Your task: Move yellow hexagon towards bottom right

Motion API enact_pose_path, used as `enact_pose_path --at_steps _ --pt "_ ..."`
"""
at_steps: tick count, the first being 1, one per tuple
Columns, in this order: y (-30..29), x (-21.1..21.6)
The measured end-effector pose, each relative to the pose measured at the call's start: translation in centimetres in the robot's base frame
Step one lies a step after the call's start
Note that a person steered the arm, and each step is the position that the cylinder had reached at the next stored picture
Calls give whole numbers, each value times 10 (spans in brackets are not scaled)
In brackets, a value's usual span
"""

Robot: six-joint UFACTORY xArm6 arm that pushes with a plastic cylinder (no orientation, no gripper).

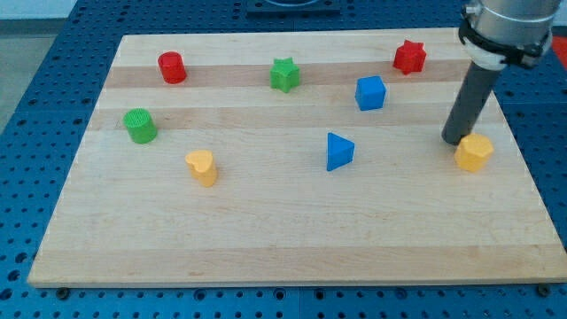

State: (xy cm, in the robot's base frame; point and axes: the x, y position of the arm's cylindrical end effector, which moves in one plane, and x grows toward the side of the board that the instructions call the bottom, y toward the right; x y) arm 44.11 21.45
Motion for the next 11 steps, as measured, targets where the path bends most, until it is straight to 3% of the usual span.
enact_pose_path --at_steps 3,5,6,9,11 --pt "11 -23" --pt "11 48" --pt "11 63" --pt "59 25" --pt "50 76"
